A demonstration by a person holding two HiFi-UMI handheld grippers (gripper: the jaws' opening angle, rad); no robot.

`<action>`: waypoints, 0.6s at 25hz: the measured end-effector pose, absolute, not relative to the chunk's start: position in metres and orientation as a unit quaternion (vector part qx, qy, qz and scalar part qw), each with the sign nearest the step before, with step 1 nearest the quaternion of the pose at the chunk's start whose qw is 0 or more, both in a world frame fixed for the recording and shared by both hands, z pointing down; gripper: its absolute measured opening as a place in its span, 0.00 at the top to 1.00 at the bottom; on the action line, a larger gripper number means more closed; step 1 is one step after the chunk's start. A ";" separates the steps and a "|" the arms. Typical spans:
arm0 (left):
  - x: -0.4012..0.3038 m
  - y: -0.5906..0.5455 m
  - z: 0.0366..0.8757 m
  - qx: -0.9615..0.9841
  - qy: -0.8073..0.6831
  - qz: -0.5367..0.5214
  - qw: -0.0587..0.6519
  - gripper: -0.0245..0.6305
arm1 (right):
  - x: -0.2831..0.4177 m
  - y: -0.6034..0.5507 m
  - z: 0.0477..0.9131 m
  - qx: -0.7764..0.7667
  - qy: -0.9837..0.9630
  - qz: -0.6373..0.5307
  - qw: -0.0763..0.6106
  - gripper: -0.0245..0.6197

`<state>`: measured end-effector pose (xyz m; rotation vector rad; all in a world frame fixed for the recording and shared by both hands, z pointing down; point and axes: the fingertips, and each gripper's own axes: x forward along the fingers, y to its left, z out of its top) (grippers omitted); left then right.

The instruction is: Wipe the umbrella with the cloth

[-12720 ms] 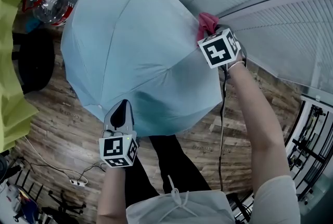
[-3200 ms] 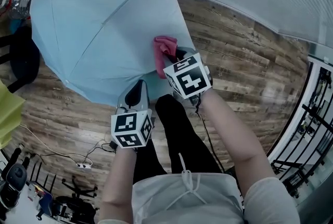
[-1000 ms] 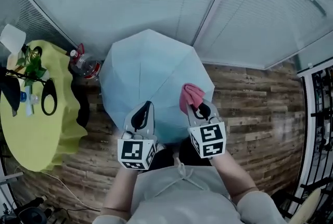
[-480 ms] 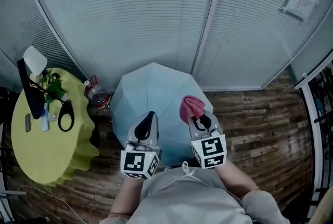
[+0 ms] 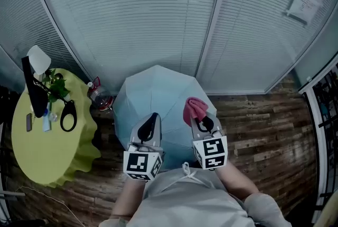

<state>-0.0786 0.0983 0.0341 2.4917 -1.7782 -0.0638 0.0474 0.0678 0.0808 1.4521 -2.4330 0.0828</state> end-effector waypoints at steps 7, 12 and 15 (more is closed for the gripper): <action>-0.087 0.104 0.035 0.802 -0.594 -0.032 0.047 0.95 | 0.045 0.076 0.076 0.509 -0.846 -0.001 0.159 0.88; -0.090 0.106 0.040 0.802 -0.593 -0.035 0.061 0.95 | 0.044 0.081 0.077 0.508 -0.847 0.004 0.156 0.88; -0.090 0.108 0.046 0.802 -0.594 -0.023 0.062 0.95 | 0.044 0.083 0.079 0.506 -0.849 0.014 0.152 0.88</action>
